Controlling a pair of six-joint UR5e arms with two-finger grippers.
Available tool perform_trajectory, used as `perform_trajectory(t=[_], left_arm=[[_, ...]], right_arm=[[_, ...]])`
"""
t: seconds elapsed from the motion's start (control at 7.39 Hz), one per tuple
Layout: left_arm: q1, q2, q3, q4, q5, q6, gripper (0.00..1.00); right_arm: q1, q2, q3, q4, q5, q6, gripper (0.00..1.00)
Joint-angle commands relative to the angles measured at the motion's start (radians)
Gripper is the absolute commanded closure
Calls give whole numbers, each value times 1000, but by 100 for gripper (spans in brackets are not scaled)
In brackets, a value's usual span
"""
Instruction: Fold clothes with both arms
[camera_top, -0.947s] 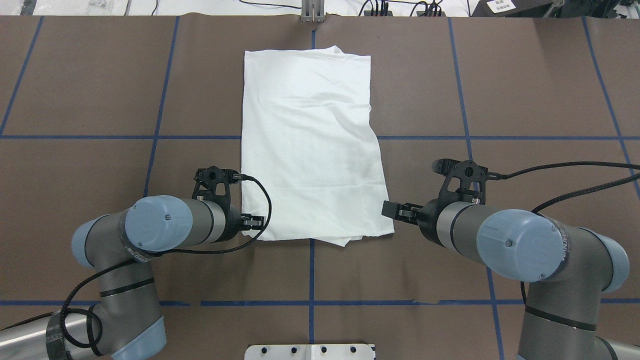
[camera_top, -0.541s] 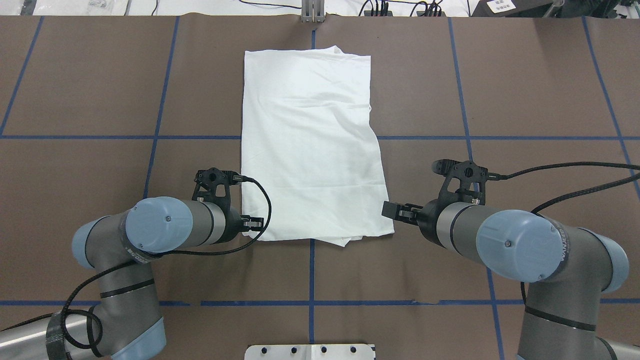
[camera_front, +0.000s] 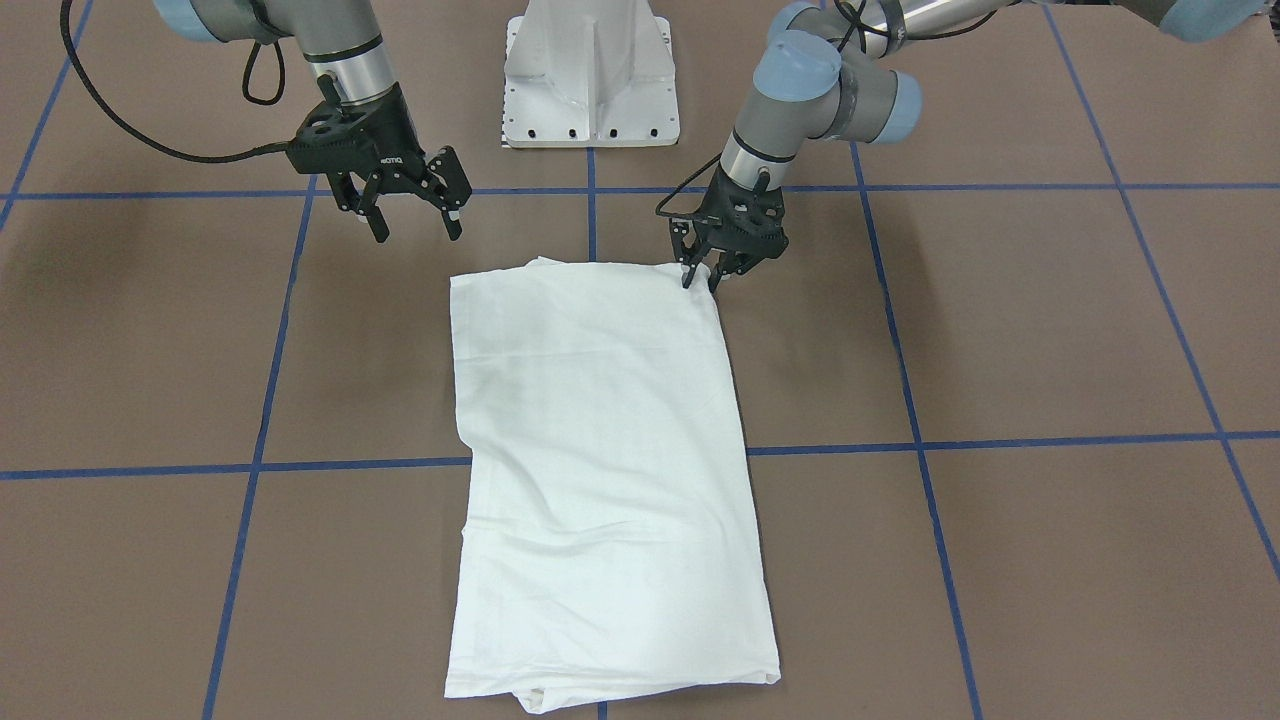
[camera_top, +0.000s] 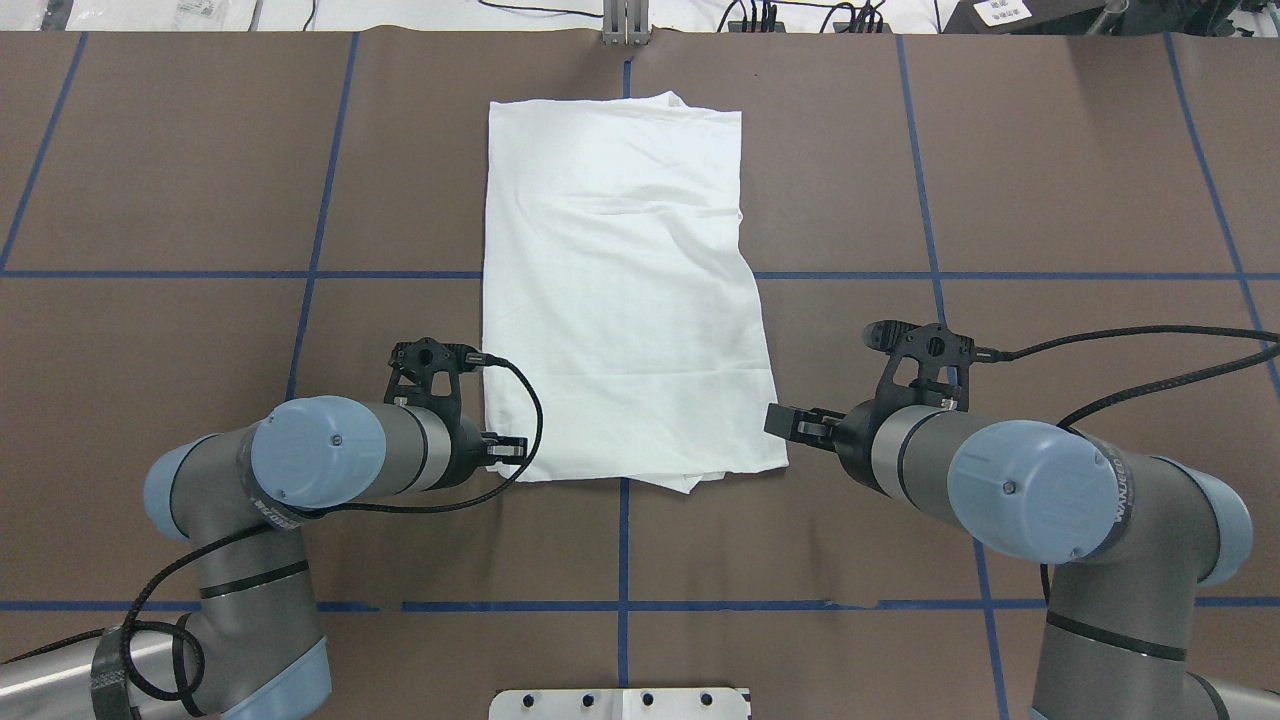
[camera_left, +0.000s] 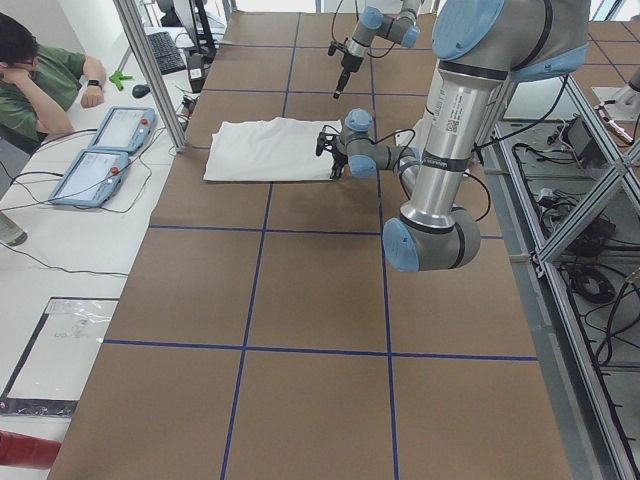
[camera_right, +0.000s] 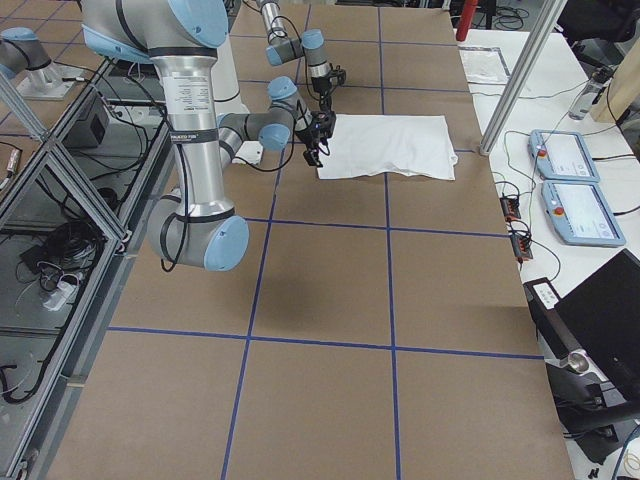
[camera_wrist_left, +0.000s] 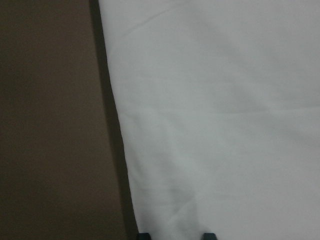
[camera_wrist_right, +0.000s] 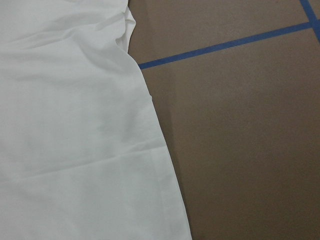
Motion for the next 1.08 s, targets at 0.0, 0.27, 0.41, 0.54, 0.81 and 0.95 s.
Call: perform_trajectory(t=[0.0, 0.27, 0.41, 0.54, 0.81, 0.95], left_arm=[[0, -2, -10, 2, 0, 3, 100], [-1, -4, -10, 2, 0, 4, 100], [0, -5, -10, 0, 0, 4, 100], [-1, -5, -10, 0, 0, 4, 100], [-1, -5, -10, 0, 0, 3, 100], [-1, -5, -10, 0, 0, 3, 100]], right_arm=[[-37, 18, -21, 0, -33, 138, 1], [-55, 86, -78, -6, -32, 383, 6], [-57, 146, -147, -17, -30, 489, 9], [-58, 178, -199, -20, -26, 531, 11], [-63, 235, -257, -102, -26, 605, 11], [-63, 245, -259, -109, -26, 621, 11]])
